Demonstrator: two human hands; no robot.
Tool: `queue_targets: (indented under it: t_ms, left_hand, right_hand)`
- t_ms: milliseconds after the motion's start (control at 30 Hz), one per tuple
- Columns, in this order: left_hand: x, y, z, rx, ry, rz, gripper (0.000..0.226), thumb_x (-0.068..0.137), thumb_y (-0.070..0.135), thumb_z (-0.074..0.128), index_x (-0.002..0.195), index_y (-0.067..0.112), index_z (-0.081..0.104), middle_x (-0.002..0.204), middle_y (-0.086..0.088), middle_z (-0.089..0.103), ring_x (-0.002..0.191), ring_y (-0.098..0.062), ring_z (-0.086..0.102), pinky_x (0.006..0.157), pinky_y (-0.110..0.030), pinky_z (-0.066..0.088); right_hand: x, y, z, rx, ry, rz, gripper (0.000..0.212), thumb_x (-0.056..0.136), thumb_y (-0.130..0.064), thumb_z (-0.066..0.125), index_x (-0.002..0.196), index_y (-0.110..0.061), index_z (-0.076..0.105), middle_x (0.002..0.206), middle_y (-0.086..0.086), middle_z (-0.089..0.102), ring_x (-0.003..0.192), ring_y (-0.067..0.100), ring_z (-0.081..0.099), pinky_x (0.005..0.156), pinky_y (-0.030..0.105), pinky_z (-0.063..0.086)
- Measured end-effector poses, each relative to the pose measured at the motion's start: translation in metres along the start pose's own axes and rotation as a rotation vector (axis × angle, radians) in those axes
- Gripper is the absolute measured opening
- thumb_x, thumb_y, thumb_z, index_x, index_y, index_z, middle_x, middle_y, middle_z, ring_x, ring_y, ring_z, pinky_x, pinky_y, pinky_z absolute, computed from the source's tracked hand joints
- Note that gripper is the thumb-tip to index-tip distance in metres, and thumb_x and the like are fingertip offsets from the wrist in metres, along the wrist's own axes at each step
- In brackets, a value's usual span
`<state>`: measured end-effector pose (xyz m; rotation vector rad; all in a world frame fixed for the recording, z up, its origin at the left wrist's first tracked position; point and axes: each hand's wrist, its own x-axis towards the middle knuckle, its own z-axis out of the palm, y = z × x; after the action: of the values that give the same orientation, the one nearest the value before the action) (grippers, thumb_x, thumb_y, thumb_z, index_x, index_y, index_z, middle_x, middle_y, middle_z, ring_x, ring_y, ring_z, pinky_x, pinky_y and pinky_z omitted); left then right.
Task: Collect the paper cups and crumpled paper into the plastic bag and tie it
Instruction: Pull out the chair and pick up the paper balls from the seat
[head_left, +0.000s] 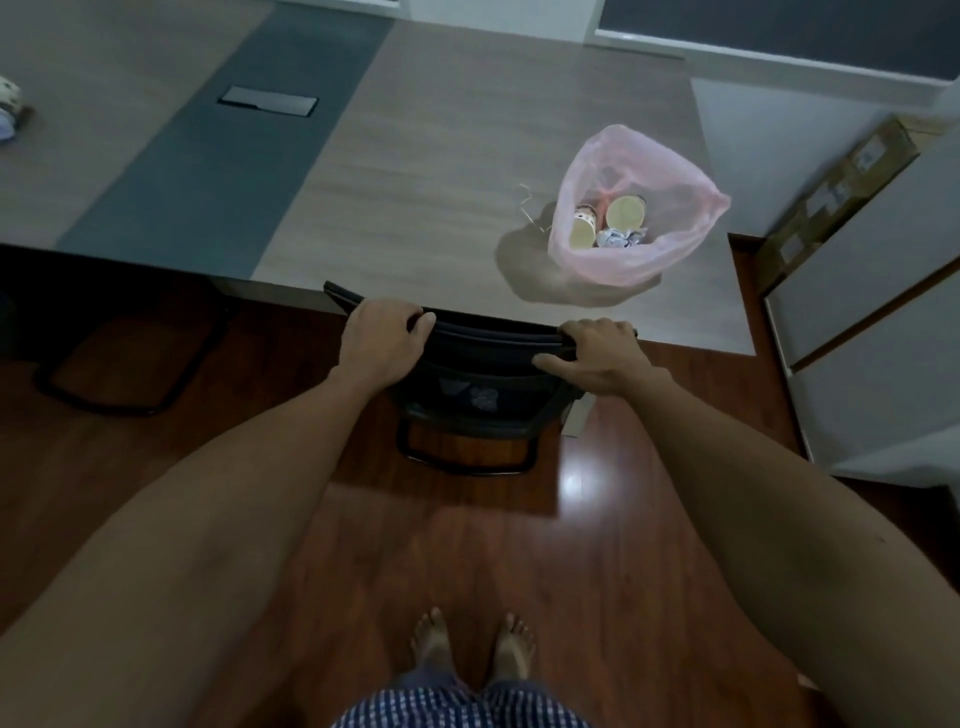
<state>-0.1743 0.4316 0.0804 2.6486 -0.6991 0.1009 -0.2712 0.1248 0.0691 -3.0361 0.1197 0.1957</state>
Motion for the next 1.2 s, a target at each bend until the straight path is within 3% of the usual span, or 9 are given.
queue_targets:
  t_ms: [133, 267, 333, 433, 533, 733, 867, 1100, 1200]
  left_hand:
    - [-0.01, 0.015, 0.015, -0.036, 0.107, -0.221, 0.048, 0.103, 0.048, 0.043, 0.117, 0.011, 0.071, 0.126, -0.011, 0.063, 0.123, -0.026, 0.053, 0.1, -0.043, 0.048]
    - [-0.019, 0.03, 0.026, -0.168, 0.124, -0.572, 0.041, 0.098, 0.058, 0.047, 0.118, 0.028, 0.066, 0.164, -0.008, 0.015, 0.148, -0.029, 0.021, 0.097, -0.045, 0.045]
    - [-0.019, 0.035, 0.028, -0.277, 0.138, -0.683, 0.038, 0.096, 0.058, 0.048, 0.117, 0.031, 0.063, 0.16, -0.008, 0.016, 0.132, -0.031, 0.041, 0.086, -0.039, 0.045]
    - [-0.01, 0.035, 0.027, -0.606, 0.138, -0.77, 0.029, 0.099, 0.045, 0.05, 0.123, 0.03, 0.057, 0.128, -0.011, 0.054, 0.086, -0.019, 0.061, 0.071, -0.03, 0.053]
    - [-0.008, 0.025, 0.023, -0.864, 0.239, -0.824, 0.018, 0.1, 0.027, 0.053, 0.118, 0.026, 0.056, 0.109, -0.007, 0.06, 0.079, -0.017, 0.067, 0.062, -0.034, 0.063]
    - [-0.011, 0.0, 0.021, -0.868, 0.368, -0.899, 0.024, 0.103, 0.021, 0.045, 0.121, 0.033, 0.055, 0.103, 0.004, 0.057, 0.092, -0.017, 0.064, 0.081, -0.039, 0.062]
    - [-0.012, -0.024, 0.011, -0.825, 0.511, -0.961, 0.034, 0.106, 0.019, 0.038, 0.13, 0.031, 0.056, 0.119, 0.005, 0.055, 0.093, -0.006, 0.056, 0.075, -0.015, 0.045]
    - [-0.016, -0.095, -0.019, -0.729, 0.52, -1.005, 0.038, 0.108, 0.016, 0.032, 0.134, 0.029, 0.056, 0.133, -0.005, 0.059, 0.113, -0.02, 0.059, 0.096, -0.027, 0.05]
    - [-0.016, -0.127, -0.03, -0.694, 0.518, -0.993, 0.039, 0.107, 0.016, 0.031, 0.132, 0.029, 0.058, 0.133, -0.002, 0.057, 0.113, -0.018, 0.057, 0.093, -0.023, 0.047]
  right_hand:
    - [-0.002, -0.001, 0.005, -0.023, 0.009, 0.006, 0.043, 0.089, -0.042, 0.055, 0.125, -0.018, 0.059, 0.121, 0.01, 0.065, 0.111, 0.036, 0.057, 0.098, 0.046, 0.036]
    - [-0.005, -0.008, 0.01, -0.002, 0.044, 0.017, 0.031, 0.087, -0.02, 0.056, 0.117, -0.012, 0.06, 0.114, 0.014, 0.064, 0.106, 0.039, 0.055, 0.096, 0.047, 0.036]
    - [-0.006, -0.009, 0.011, -0.002, 0.052, 0.001, 0.024, 0.09, -0.017, 0.055, 0.113, -0.011, 0.058, 0.113, 0.014, 0.063, 0.105, 0.039, 0.053, 0.094, 0.047, 0.035]
    - [-0.008, -0.011, 0.014, 0.011, 0.047, -0.052, 0.015, 0.095, -0.02, 0.055, 0.109, -0.013, 0.057, 0.112, 0.012, 0.064, 0.104, 0.037, 0.052, 0.086, 0.045, 0.032]
    - [-0.011, -0.02, 0.015, 0.034, 0.042, -0.099, 0.007, 0.098, -0.023, 0.056, 0.1, -0.017, 0.054, 0.108, 0.009, 0.066, 0.1, 0.034, 0.053, 0.078, 0.041, 0.024]
    - [-0.019, -0.063, 0.011, 0.059, -0.015, -0.213, 0.019, 0.1, -0.031, 0.059, 0.106, -0.013, 0.059, 0.109, 0.011, 0.067, 0.099, 0.038, 0.061, 0.076, 0.044, 0.04]
    - [-0.02, -0.107, 0.008, 0.193, -0.153, -0.311, 0.019, 0.099, -0.025, 0.06, 0.113, -0.013, 0.064, 0.103, 0.009, 0.068, 0.09, 0.03, 0.066, 0.073, 0.04, 0.053]
    - [-0.013, -0.181, -0.002, 0.484, -0.367, -0.505, 0.022, 0.093, -0.021, 0.067, 0.115, -0.017, 0.069, 0.08, -0.001, 0.07, 0.062, 0.012, 0.067, 0.052, 0.037, 0.054]
    - [-0.007, -0.214, 0.005, 0.525, -0.427, -0.544, 0.055, 0.094, -0.033, 0.071, 0.142, -0.011, 0.058, 0.118, 0.002, 0.073, 0.096, 0.004, 0.068, 0.074, 0.017, 0.051]
